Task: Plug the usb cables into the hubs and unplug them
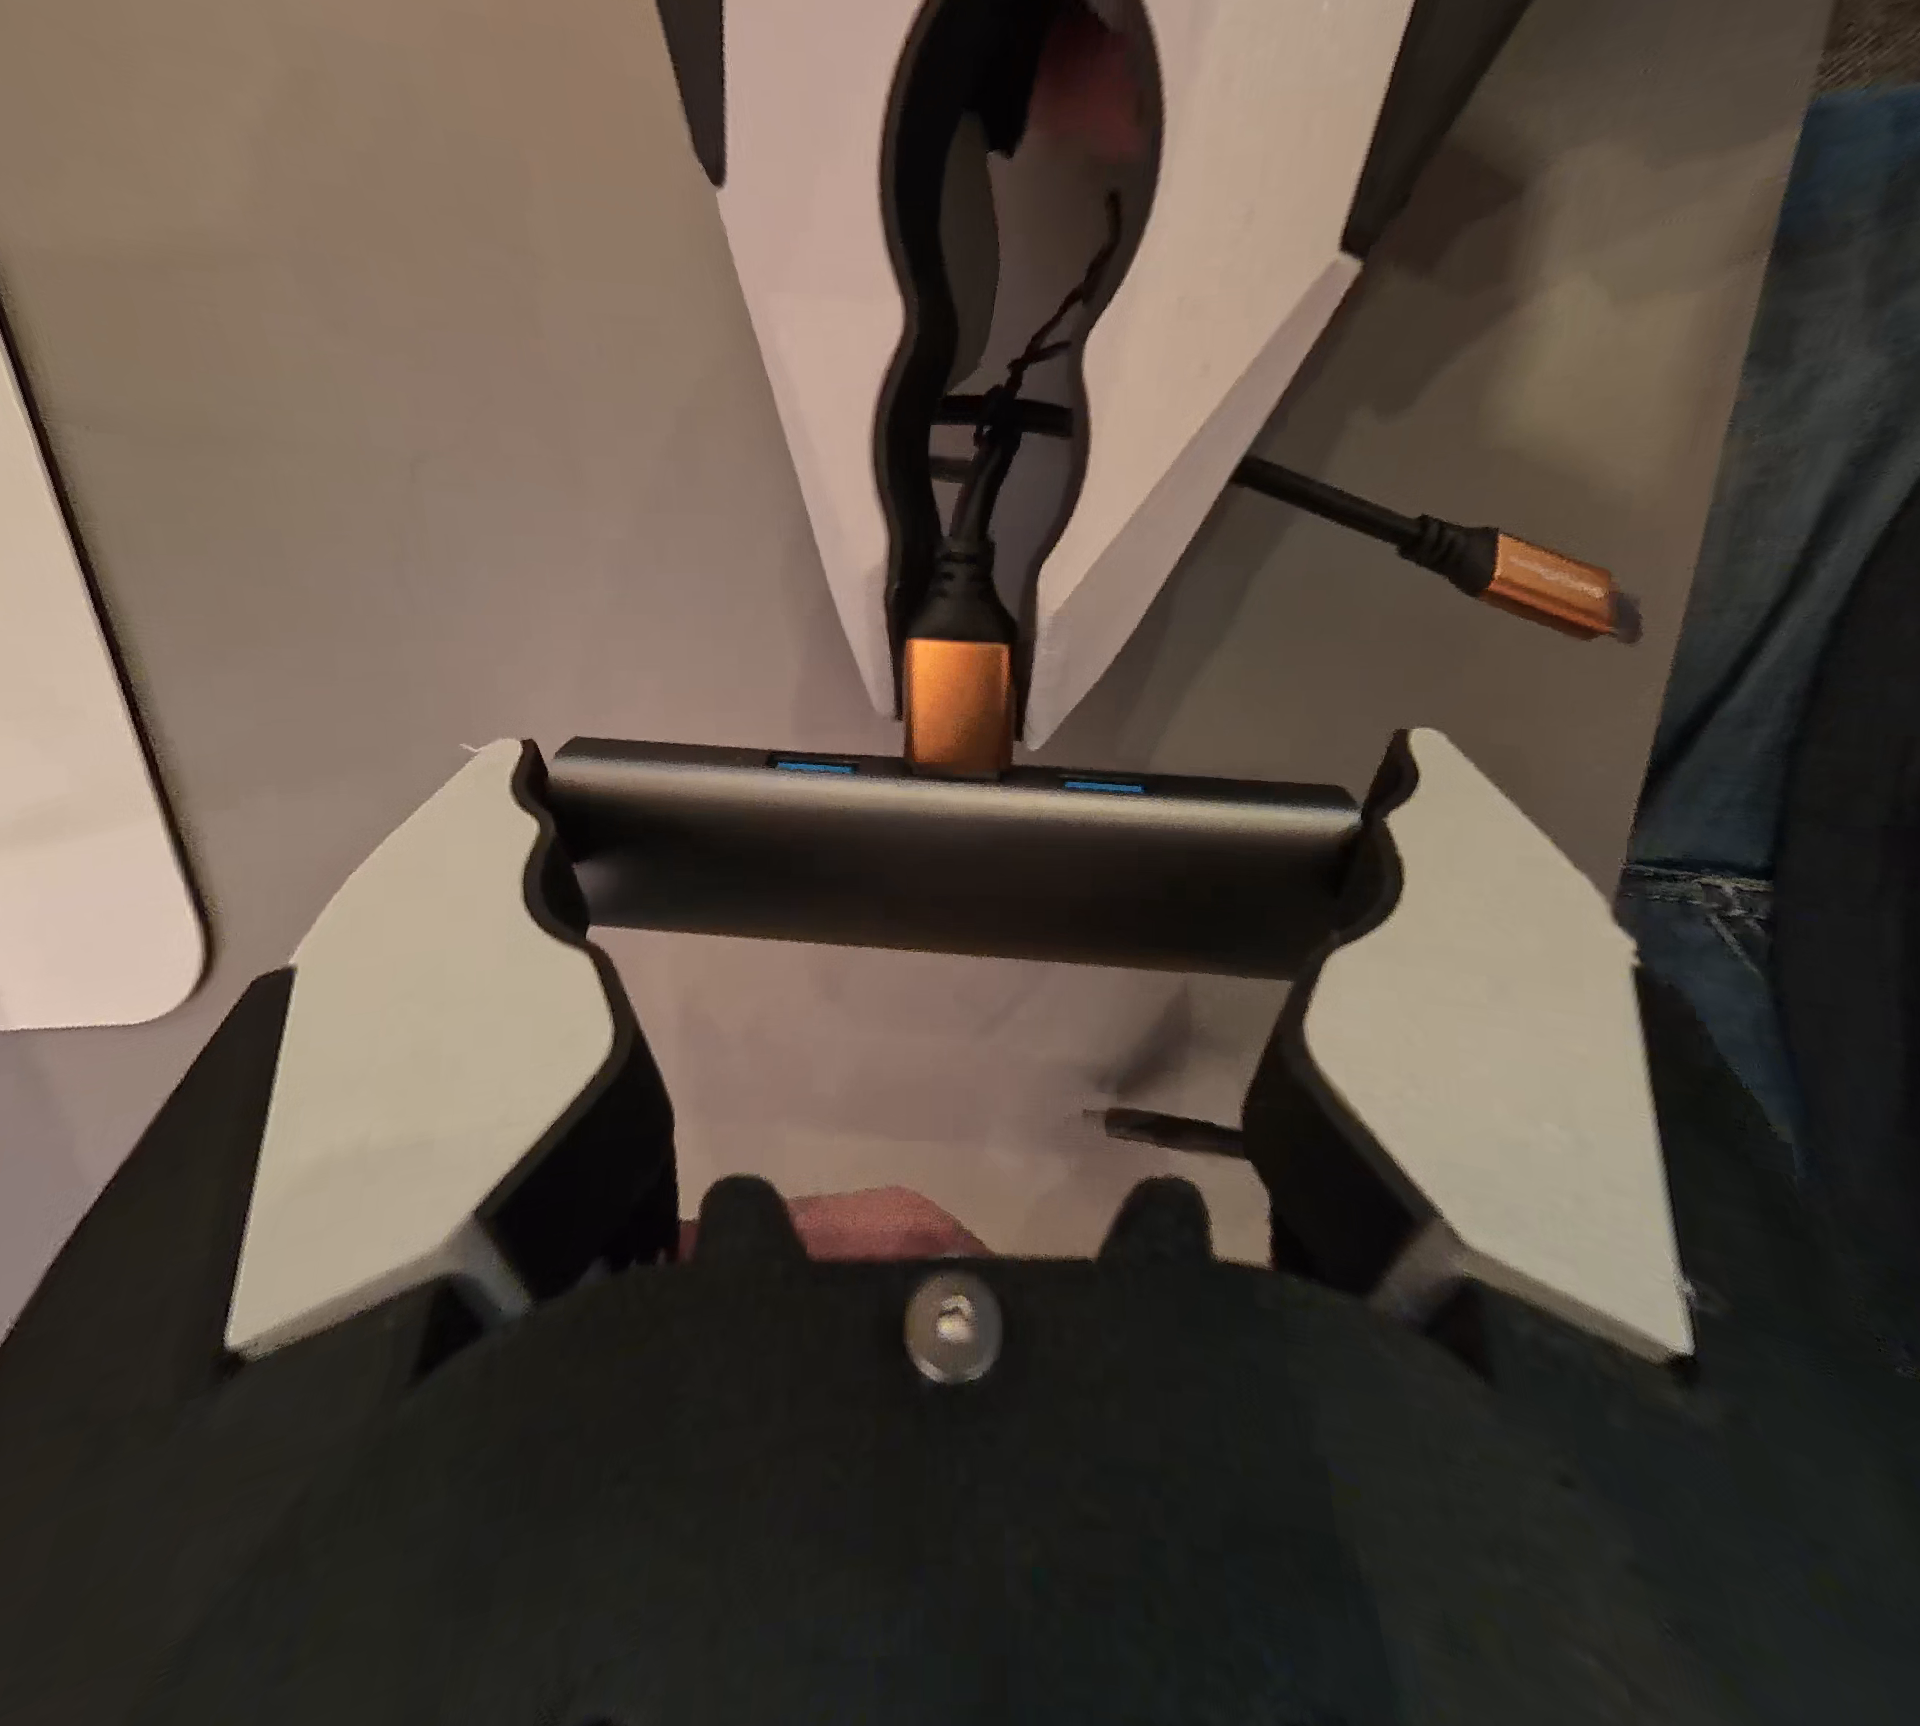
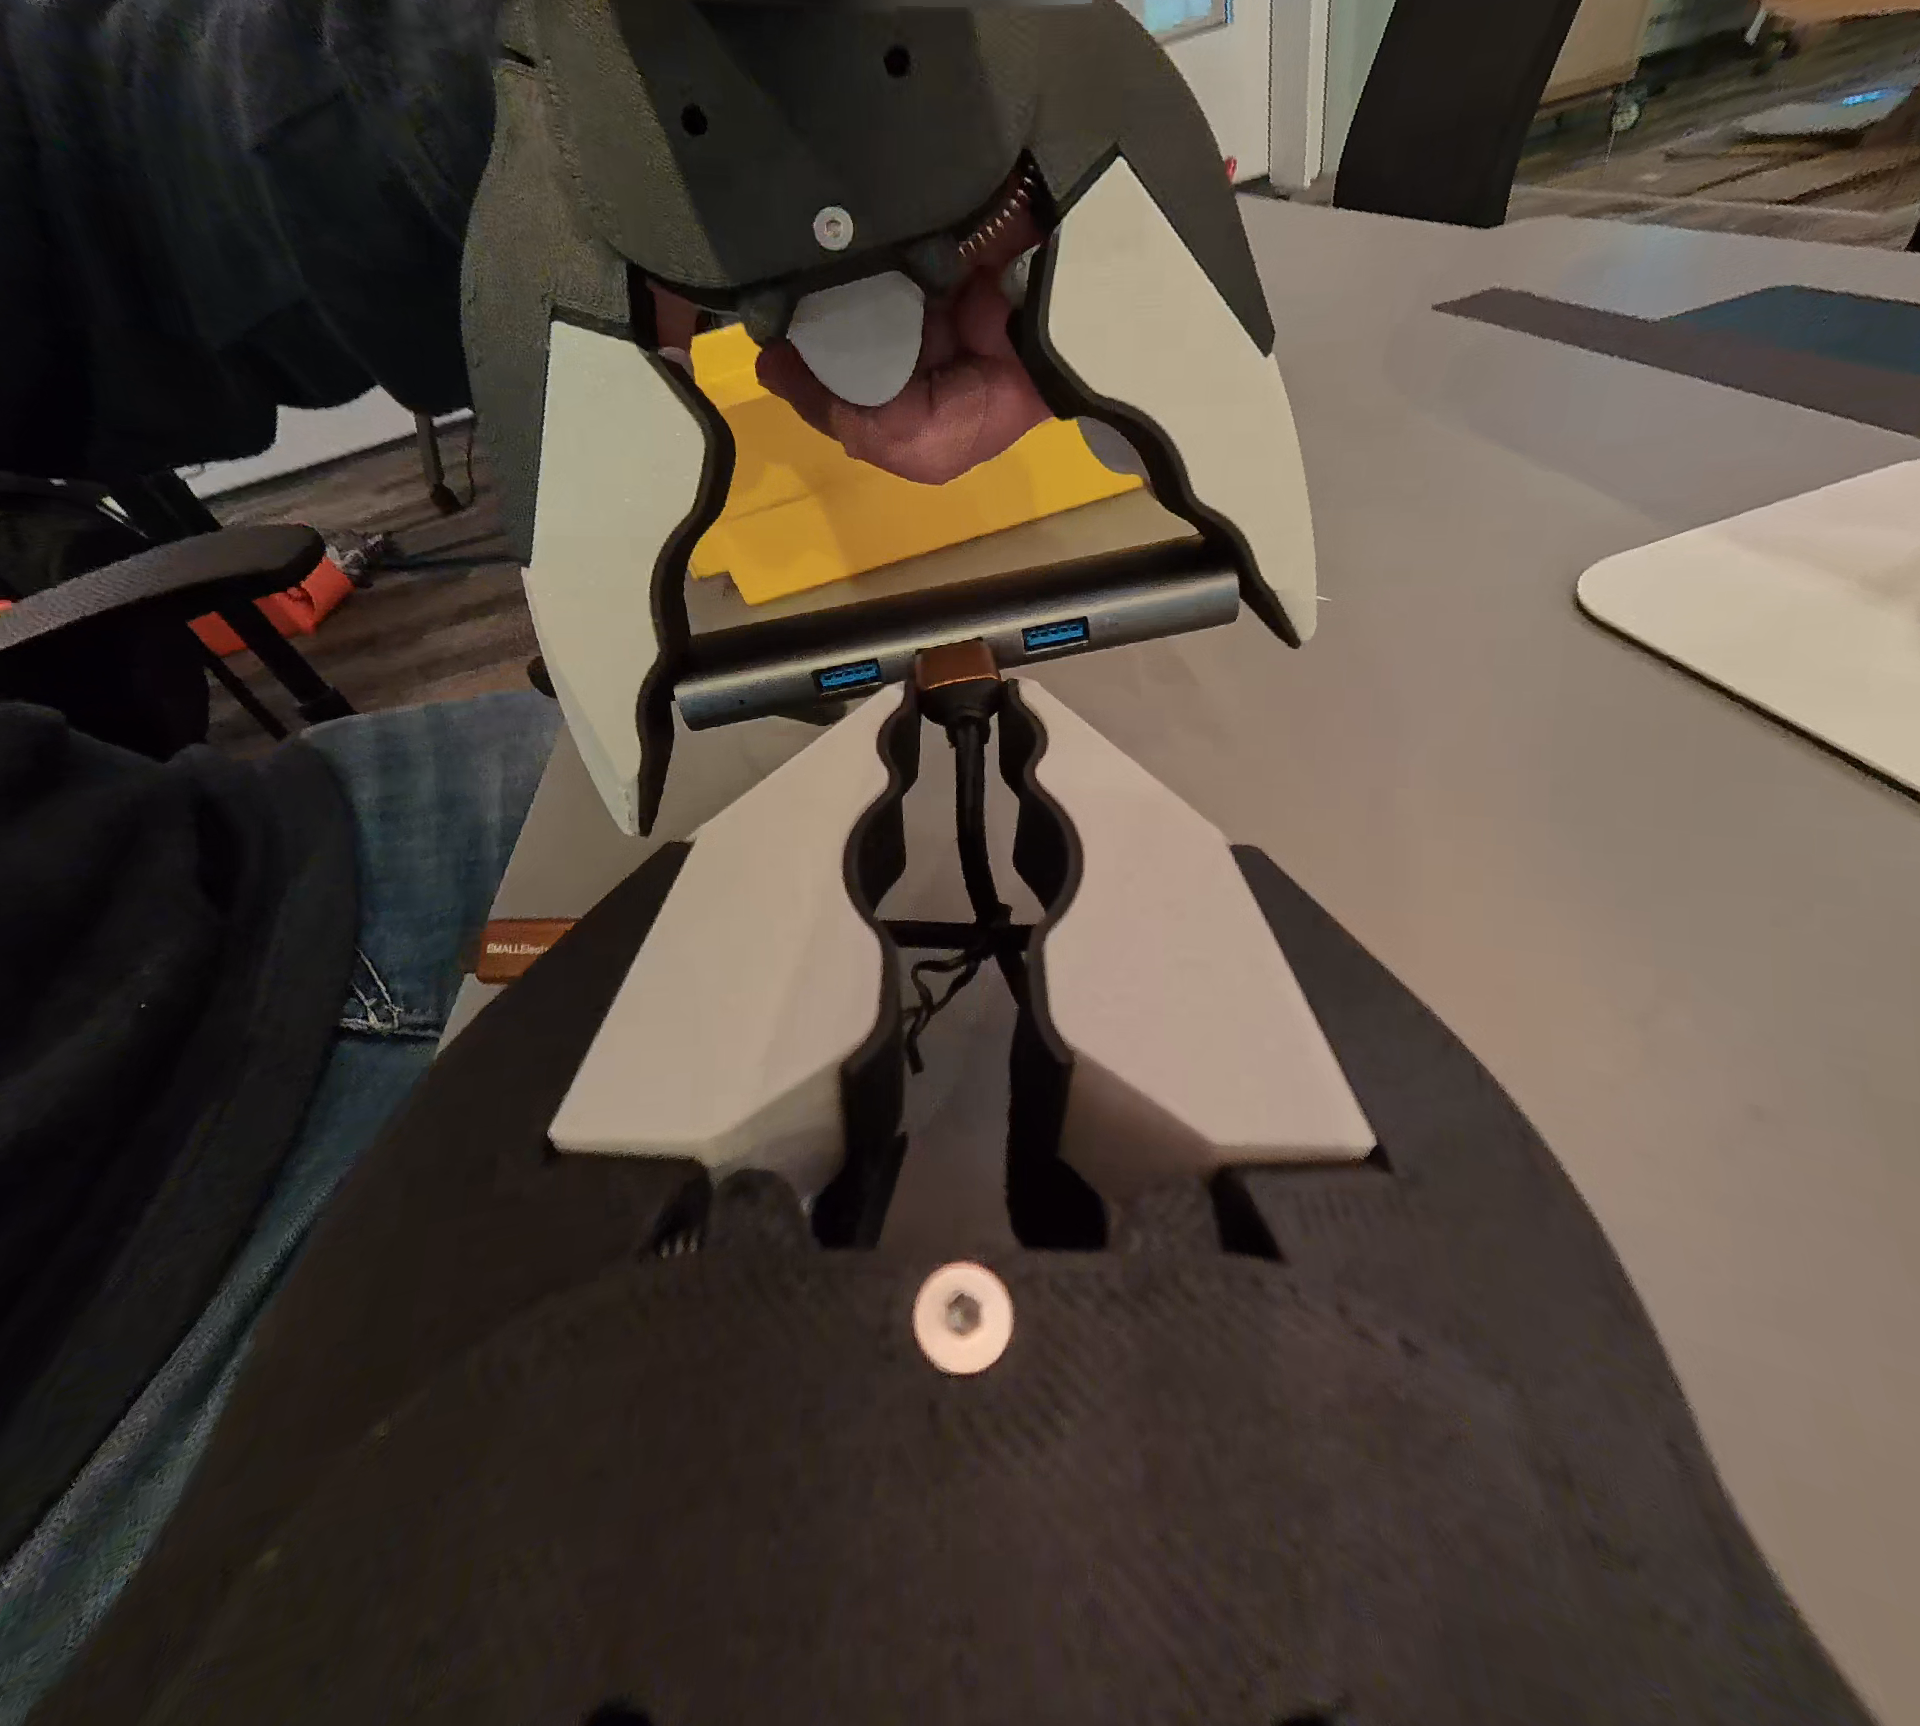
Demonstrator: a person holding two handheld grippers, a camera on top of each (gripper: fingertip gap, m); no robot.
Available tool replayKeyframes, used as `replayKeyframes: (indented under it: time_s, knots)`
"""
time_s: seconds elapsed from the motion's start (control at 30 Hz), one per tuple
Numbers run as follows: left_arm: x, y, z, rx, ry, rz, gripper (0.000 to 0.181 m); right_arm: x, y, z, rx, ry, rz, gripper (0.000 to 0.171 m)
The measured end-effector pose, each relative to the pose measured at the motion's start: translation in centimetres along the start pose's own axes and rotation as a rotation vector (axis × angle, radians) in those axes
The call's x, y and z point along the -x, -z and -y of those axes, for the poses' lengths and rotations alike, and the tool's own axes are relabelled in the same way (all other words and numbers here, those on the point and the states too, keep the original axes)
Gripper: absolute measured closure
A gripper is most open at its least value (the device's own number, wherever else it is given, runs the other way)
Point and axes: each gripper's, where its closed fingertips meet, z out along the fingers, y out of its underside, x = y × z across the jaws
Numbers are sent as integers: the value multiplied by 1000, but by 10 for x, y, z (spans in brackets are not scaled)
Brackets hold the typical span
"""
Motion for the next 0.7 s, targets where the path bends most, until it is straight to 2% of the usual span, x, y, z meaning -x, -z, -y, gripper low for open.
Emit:
replayKeyframes:
  time_s: [0.4, 0.7]
  knots:
    - [-5, 20, 24, -253, 154, -136, 43, 4, 7, 25, -204, -87, 61, 158]
    - [-6, 22, 26, -302, 190, -158, 43, 5, 7, 27, -226, -103, 78, 157]
